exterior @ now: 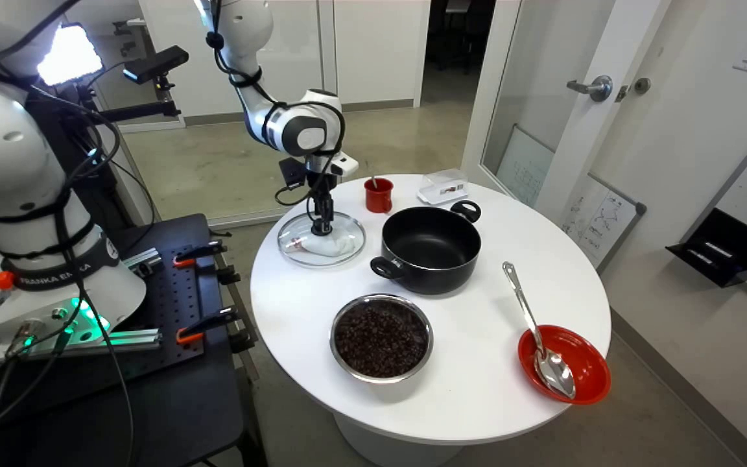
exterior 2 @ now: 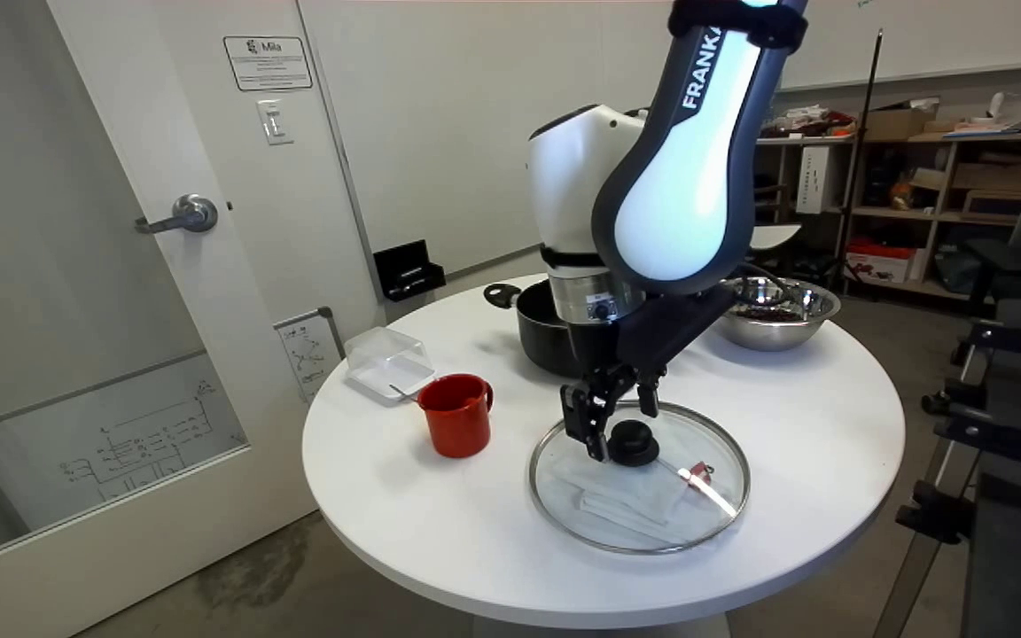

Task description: Remove the lid from the pot

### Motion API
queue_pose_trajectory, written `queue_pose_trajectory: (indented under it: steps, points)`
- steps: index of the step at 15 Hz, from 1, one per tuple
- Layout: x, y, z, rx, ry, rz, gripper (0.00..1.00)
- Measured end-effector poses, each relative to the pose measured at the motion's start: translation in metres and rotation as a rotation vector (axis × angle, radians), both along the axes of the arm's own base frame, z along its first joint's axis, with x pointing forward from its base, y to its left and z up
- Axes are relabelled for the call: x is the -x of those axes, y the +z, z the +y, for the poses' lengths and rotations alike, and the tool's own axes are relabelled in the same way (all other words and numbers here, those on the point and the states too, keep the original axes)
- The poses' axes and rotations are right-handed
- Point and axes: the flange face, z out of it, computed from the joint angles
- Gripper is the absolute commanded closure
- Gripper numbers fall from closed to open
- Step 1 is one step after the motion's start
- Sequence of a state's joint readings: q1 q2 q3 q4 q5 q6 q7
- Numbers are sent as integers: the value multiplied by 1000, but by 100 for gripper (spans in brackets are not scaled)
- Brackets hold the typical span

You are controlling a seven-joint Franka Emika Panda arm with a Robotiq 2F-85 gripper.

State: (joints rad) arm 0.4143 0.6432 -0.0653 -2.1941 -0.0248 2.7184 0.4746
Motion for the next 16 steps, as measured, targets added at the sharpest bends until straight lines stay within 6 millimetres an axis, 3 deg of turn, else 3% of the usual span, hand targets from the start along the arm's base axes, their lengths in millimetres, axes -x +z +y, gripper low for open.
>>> queue_pose_trajectory:
  steps: [4,8,12,16]
  points:
    - [-1,17,14,-38,-15,6,0]
    - [-4,59,18,-71,-52,21,0]
    - [-8,118,2,-66,-85,-4,0]
    - [-17,181,-31,-46,-140,-99,0]
